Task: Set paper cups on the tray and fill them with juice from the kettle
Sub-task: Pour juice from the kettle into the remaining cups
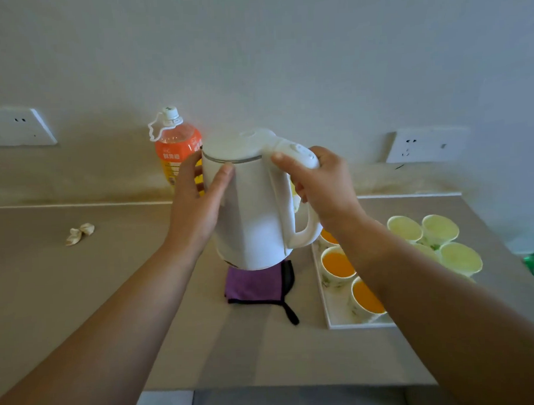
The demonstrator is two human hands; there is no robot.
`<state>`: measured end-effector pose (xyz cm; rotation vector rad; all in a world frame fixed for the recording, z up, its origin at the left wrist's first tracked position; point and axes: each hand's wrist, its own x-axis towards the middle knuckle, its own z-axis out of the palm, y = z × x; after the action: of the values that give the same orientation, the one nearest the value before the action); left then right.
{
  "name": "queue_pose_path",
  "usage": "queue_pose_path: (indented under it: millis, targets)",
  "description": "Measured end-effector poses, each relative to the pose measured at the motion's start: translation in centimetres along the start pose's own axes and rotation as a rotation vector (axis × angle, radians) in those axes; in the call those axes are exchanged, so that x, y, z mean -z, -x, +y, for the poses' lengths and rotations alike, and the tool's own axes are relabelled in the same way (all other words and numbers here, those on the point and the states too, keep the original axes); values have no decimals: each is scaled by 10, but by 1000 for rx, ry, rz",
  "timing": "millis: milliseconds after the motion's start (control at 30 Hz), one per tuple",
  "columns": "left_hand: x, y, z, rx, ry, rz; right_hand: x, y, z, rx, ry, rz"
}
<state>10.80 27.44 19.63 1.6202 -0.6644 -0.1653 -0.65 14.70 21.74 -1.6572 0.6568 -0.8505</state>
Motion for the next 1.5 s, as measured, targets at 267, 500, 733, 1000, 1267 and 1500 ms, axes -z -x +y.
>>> queue_pose_path:
  millis: [267, 500, 733, 1000, 1267, 1500]
  targets:
    - [-100, 30, 55, 4, 2, 30, 130, -22, -14, 129, 51, -29]
    - [-186, 63, 75, 25, -39, 25, 233, -42, -6, 157, 112, -115]
    - [-235, 71, 86, 79, -177, -33, 309, -62, 8, 149, 156, -164]
    - [-278, 52, 110, -179, -392, -164, 355, -77, 18, 118, 262, -230]
    - [-311, 35, 119, -187, -495, -549, 372, -87, 26, 100, 382, -258]
    - [-320, 27, 115, -166, -470, -643, 381, -91, 26, 88, 476, -255]
